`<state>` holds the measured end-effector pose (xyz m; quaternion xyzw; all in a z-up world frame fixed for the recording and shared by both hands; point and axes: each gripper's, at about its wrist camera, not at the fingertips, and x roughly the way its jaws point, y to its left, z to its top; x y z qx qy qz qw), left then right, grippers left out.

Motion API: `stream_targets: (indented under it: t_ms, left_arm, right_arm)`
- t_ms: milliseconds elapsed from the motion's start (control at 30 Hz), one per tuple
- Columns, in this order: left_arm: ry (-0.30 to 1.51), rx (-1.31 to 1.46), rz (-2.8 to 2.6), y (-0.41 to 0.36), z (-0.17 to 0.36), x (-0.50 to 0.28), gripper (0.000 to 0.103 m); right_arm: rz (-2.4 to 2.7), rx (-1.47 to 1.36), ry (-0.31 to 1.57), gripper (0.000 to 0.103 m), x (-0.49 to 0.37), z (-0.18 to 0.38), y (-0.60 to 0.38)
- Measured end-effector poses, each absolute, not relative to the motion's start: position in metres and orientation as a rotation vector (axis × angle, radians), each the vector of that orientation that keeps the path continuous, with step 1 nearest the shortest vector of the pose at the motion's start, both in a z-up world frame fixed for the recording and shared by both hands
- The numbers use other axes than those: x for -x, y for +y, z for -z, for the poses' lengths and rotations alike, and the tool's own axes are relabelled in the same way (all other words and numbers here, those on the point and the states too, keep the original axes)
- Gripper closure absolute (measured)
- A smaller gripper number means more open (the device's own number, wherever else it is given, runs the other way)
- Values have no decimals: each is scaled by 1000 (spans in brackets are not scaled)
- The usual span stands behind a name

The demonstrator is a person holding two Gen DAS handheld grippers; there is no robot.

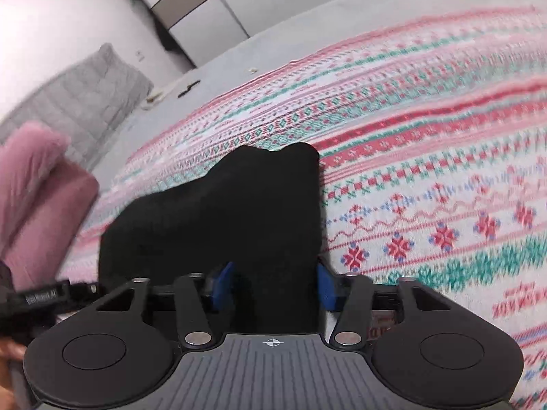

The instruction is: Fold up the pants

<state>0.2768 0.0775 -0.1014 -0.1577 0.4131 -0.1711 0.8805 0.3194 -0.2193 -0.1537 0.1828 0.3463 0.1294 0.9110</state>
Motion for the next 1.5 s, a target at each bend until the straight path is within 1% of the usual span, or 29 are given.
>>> stream_targets:
  t_ms: [33,67,100,267,400,500,600,633,667,733,767,800,833,900,967,1100,1167,1267,1333,1433,1467,1500]
  left_arm:
    - [852,320,355,73,99,-276,44]
    - [840,299,338,68,94,-273,49]
    - [830,281,331,63,92,-272,50]
    - [762,299,335,57,71,-274,53]
    - [684,275,370,45,58,-291,53]
    - [674,302,387,37,59,-309,53]
    - [707,338,392,29,70,-331,51]
    - [724,350,385,28,78,-337,45]
    - [743,350,360,27,88,-342,35]
    - [772,353,322,31,104,-346,23]
    - [774,377,330,36,107,-346,22]
    - [784,391,327,39,103,-346,22]
    - [793,396,312,41,98,-344,22]
    - [768,362,288,44,86,-340,23]
    - [736,340,264,48,75,-335,23]
    - [678,327,232,48,60,-326,23]
    - [639,254,259,34,50,-312,23]
    - [591,122,303,7,46,-291,23]
    - [621,69,320,-5,56,-289,23]
    - [782,49,241,-10,85,-305,23]
    - [803,69,232,-8,92,-309,23]
    - [788,66,227,-8,92,-310,23]
  right_arm:
    - [-257,-348,711,78,-320,154,-217]
    - [-253,-332,704,84,-320,152,-215]
    - [-250,-318,694,90,-318,150,-214]
    - [-238,-164,626,92,-316,128,-198]
    - [-228,-99,546,93,-323,109,-201]
    - [-195,-66,493,93,-336,100,-207]
    - [-167,-44,470,93,-351,97,-216]
    - [-160,-52,478,93,-357,98,-220]
    - [-151,-58,492,93,-362,102,-224]
    - [-127,-51,551,91,-375,118,-228]
    - [-113,-55,598,86,-383,129,-230]
    - [-113,-79,643,78,-389,142,-235]
    - [-104,-119,640,72,-390,148,-241]
    - [-103,-211,658,64,-391,145,-253]
    - [-82,-218,683,60,-389,137,-256]
    - [-22,-112,611,59,-370,114,-248]
    - [-54,-87,559,59,-357,103,-244]
    - [-121,-77,543,59,-347,96,-234]
    - [-157,-52,565,59,-346,100,-224]
    - [-168,-19,689,59,-356,120,-212]
    - [-158,-28,734,59,-360,131,-211]
    - [-146,-32,711,57,-358,136,-209]
